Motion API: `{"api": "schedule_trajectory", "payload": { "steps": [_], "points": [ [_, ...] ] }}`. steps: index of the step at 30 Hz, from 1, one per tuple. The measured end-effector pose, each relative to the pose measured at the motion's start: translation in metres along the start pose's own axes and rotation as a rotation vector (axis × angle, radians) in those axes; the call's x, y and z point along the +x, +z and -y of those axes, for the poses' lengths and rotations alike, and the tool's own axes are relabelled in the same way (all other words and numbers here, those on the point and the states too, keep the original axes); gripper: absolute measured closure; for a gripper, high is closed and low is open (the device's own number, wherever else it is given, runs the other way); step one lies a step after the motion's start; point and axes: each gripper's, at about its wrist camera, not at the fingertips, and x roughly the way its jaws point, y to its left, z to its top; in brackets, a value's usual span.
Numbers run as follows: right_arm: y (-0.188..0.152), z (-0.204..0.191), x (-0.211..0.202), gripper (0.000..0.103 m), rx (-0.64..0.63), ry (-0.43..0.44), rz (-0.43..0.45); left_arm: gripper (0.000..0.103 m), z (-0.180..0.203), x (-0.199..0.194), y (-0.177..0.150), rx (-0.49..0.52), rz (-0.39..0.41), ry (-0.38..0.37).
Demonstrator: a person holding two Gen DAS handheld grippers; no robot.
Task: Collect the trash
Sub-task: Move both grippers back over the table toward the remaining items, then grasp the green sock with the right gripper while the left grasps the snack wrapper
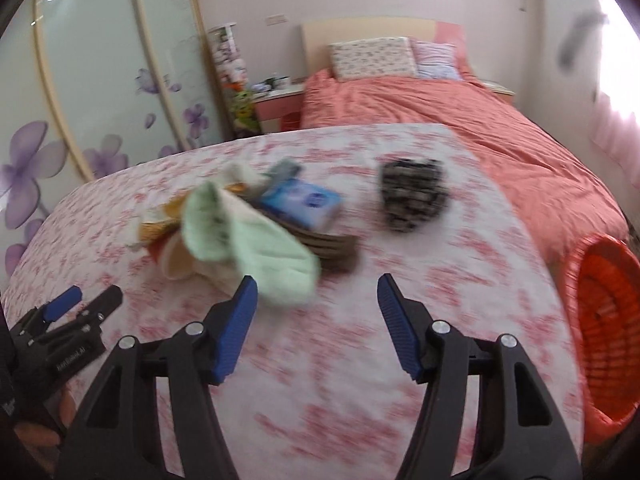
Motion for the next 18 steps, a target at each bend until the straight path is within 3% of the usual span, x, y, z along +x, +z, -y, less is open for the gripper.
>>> {"api": "schedule_trajectory", "payload": {
  "steps": [8, 10, 12, 14, 18],
  "points": [
    [0.024, -0.038, 0.039, 0.052, -0.007, 0.04, -0.029, 0.019, -0.022, 0.006, 0.003, -0.049, -0.008, -0.02],
    [0.027, -0.041, 0.049, 0.065, -0.011, 0.031, -0.049, 0.019, -0.023, 0.007, 0.004, -0.048, -0.01, -0.026],
    [0.026, -0.042, 0.056, 0.091, -0.024, 0.02, -0.068, 0.019, -0.021, 0.008, 0.005, -0.045, -0.01, -0.036],
    [0.025, -0.04, 0.053, 0.098, -0.027, 0.007, -0.059, 0.019, -0.019, 0.008, 0.006, -0.041, -0.008, -0.044],
    [0.02, -0.022, 0.033, 0.099, 0.016, 0.014, -0.019, 0.019, -0.01, 0.004, 0.012, -0.034, 0.006, -0.072]
  ]
}}
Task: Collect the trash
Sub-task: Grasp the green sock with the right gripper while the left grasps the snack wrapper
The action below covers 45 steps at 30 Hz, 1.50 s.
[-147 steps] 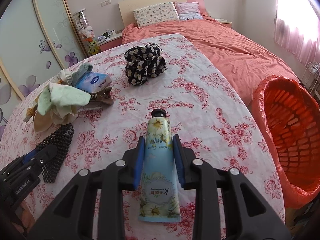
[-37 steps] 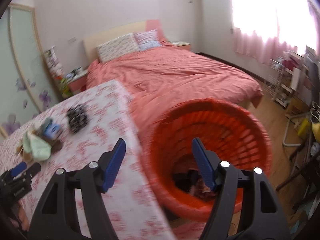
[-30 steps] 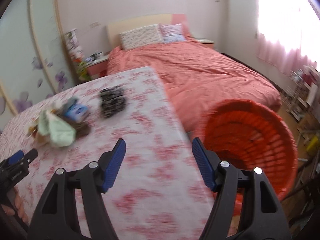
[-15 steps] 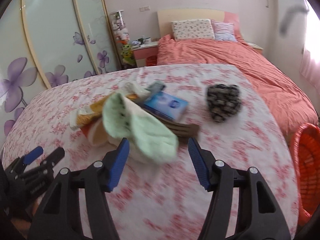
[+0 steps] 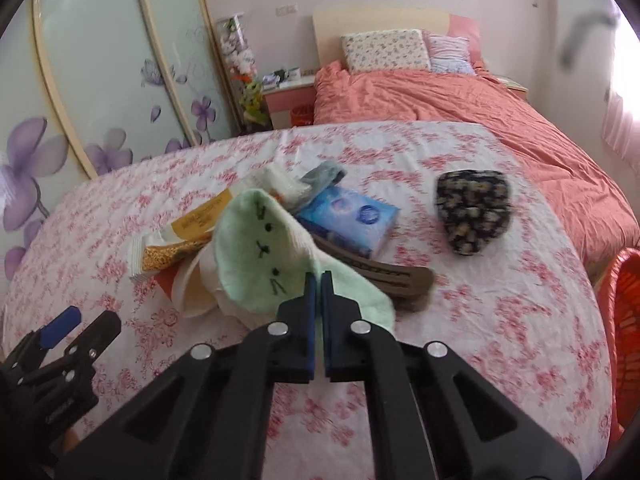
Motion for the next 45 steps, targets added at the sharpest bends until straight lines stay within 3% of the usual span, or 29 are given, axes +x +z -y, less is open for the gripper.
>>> {"api": "schedule_trajectory", "payload": {
  "steps": [5, 12, 19, 22, 29, 33, 37, 45],
  "points": [
    [-0.004, 0.033, -0.035, 0.099, 0.065, -0.064, 0.066, 0.019, 0.02, -0.002, 0.016, 0.021, 0.027, -0.033],
    [-0.016, 0.08, -0.055, 0.099, 0.111, -0.168, 0.068, 0.019, 0.056, 0.024, 0.048, 0.095, -0.002, -0.092],
    [-0.028, 0.11, -0.049, 0.099, 0.171, -0.186, 0.025, 0.019, 0.07, 0.054, 0.052, 0.137, -0.099, -0.115],
    [-0.031, 0.114, -0.048, 0.099, 0.178, -0.183, 0.024, 0.024, 0.073, 0.056, 0.05, 0.13, -0.134, -0.164],
    [-0.032, 0.111, -0.047, 0.099, 0.177, -0.181, 0.02, 0.024, 0.091, 0.053, 0.051, 0.201, -0.103, -0.127],
    [-0.032, 0.109, -0.047, 0.099, 0.174, -0.181, 0.016, 0.052, 0.106, 0.057, 0.052, 0.286, -0.102, -0.094],
    [-0.033, 0.109, -0.047, 0.099, 0.174, -0.181, 0.017, 0.075, 0.106, 0.057, 0.05, 0.3, -0.101, -0.103],
    [-0.034, 0.111, -0.049, 0.099, 0.179, -0.177, 0.02, 0.086, 0.118, 0.037, 0.034, 0.266, -0.115, -0.205]
  ]
}}
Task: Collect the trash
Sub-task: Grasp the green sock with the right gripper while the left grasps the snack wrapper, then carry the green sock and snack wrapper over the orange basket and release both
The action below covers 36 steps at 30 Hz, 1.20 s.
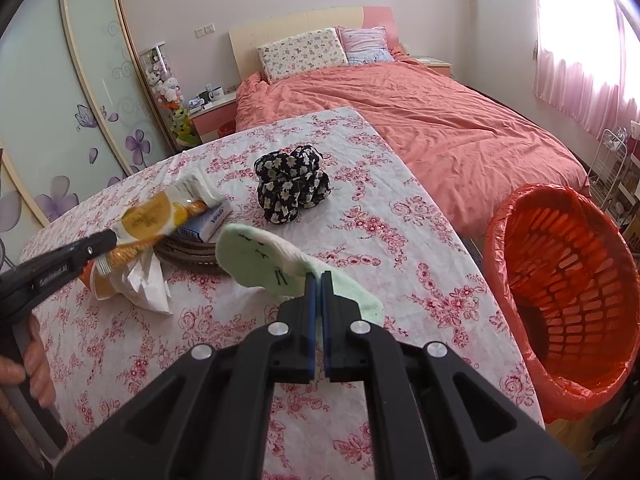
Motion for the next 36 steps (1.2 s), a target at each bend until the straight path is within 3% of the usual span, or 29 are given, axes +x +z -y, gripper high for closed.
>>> {"api": "schedule_trajectory", "payload": {
  "steps": [11, 13, 15, 16, 21, 26, 36],
  "points": [
    [-0.004, 0.025, -0.007, 0.099, 0.053, -0.025, 0.001, 0.087, 0.022, -0.001, -0.04, -0.053, -0.037, -0.04],
    [-0.006, 0.024, -0.005, 0.099, 0.047, -0.012, -0.007, 0.068, 0.018, 0.002, -0.042, -0.078, -0.048, -0.052],
    [-0.007, 0.022, -0.002, 0.096, 0.042, 0.0, -0.018, 0.056, 0.016, 0.004, -0.042, -0.092, -0.044, -0.051],
    [-0.007, 0.021, 0.001, 0.095, 0.04, 0.007, -0.026, 0.056, 0.016, 0.004, -0.043, -0.09, -0.042, -0.052],
    [-0.008, 0.016, 0.013, 0.093, 0.036, 0.025, -0.057, 0.056, 0.021, 0.01, -0.043, -0.077, -0.045, -0.072],
    [-0.008, 0.016, 0.019, 0.099, 0.036, 0.032, -0.072, 0.074, 0.023, 0.009, -0.043, -0.074, -0.031, -0.087],
    [0.002, 0.021, -0.012, 0.099, 0.07, 0.07, -0.015, 0.086, 0.021, -0.022, -0.044, -0.084, 0.05, -0.101]
  ]
}}
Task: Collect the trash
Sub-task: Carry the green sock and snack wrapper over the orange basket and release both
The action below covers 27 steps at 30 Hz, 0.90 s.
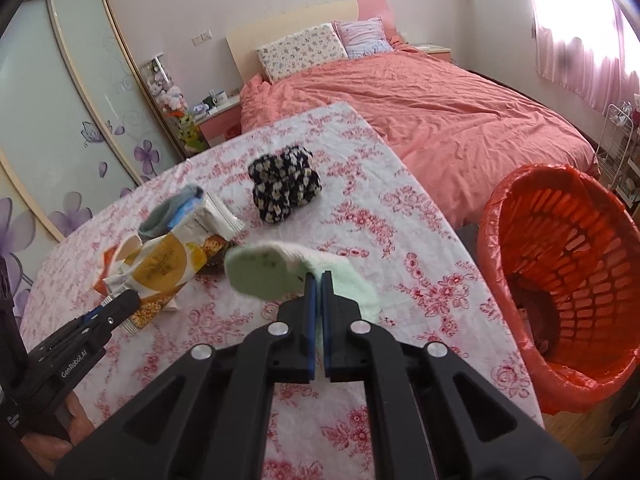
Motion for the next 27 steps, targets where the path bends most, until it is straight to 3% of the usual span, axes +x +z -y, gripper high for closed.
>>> {"api": "schedule_trajectory", "payload": {
  "steps": [16, 27],
  "points": [
    [0.013, -0.007, -0.06, 0.099, 0.002, 0.044, 0.097, 0.087, -0.01, -0.055, 0.023, -0.029, 0.105, 0.019],
    [0.026, 0.022, -0.11, 0.099, 0.023, -0.005, 0.199, 0.087, 0.04, -0.067, 0.033, 0.019, 0.134, -0.026]
  ]
}}
